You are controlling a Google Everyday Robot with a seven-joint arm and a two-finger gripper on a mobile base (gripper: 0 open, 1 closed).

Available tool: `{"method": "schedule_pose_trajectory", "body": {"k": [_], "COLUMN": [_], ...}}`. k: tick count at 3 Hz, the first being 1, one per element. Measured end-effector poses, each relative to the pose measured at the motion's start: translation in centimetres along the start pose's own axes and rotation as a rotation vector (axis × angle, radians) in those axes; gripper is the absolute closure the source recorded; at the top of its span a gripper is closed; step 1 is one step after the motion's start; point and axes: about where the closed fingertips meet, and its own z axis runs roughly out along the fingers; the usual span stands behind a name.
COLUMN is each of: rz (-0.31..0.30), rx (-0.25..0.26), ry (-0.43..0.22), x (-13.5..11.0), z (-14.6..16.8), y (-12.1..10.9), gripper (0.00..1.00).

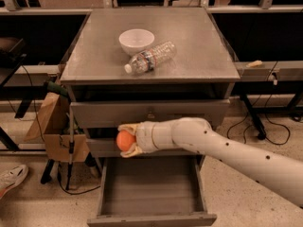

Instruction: Pick orange from bottom drawer and place on counter

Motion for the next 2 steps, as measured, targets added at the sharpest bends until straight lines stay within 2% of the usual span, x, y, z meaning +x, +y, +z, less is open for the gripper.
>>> {"method": "schedule_pose_trajectory", "body": {"k": [1,2], "rz": [-0.171,-0.262], "rx": [0.034,0.076], "ry": [0.077,0.127], "x": [-8.3,-14.1], "z": [-2.5,-3.1], "y": [-10.9,-19.3], "gripper": [1.0,1.0]}}
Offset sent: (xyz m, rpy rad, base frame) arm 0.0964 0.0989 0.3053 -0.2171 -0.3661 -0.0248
